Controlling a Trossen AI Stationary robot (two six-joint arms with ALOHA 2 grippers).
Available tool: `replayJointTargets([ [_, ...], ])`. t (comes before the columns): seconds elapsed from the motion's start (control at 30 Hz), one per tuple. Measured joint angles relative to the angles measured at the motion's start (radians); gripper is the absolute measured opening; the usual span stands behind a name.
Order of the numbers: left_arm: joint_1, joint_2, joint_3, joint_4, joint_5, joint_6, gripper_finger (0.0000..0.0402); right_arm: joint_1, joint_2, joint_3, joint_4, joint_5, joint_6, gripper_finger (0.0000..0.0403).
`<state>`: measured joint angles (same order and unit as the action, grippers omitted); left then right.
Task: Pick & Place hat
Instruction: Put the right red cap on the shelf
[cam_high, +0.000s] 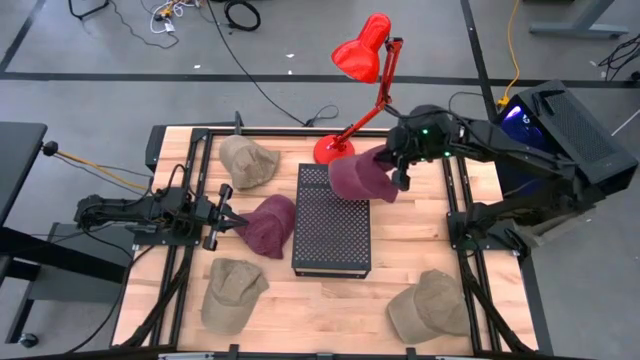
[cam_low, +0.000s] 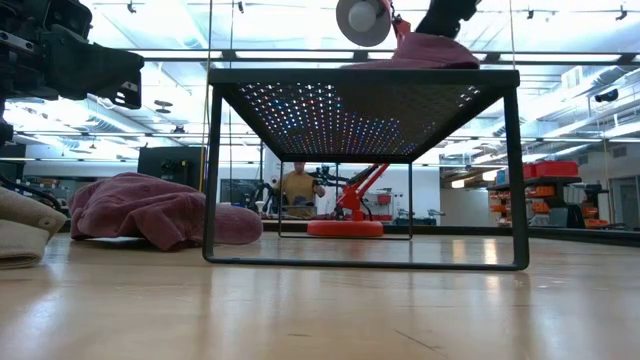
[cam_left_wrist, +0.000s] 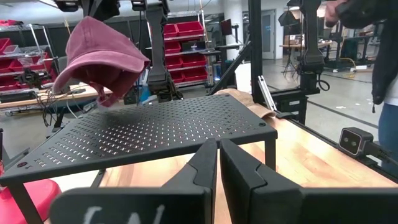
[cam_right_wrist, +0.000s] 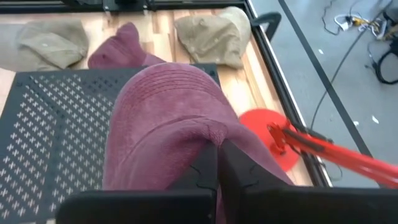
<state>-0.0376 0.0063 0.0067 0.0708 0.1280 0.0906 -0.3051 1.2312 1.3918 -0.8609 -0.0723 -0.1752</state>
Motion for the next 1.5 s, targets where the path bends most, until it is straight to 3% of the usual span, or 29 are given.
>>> replayJointTargets([
  [0.83,0.000,0.000,0.000,0.000,0.000,0.000,0.0025,0.078,0.136,0.000,0.254,0.000,0.125,0.0002],
  [1.5,0.000,0.000,0.000,0.000,0.000,0.000,0.0025,0.078,0.187,0.000,0.292,0.000,0.158,0.0002],
])
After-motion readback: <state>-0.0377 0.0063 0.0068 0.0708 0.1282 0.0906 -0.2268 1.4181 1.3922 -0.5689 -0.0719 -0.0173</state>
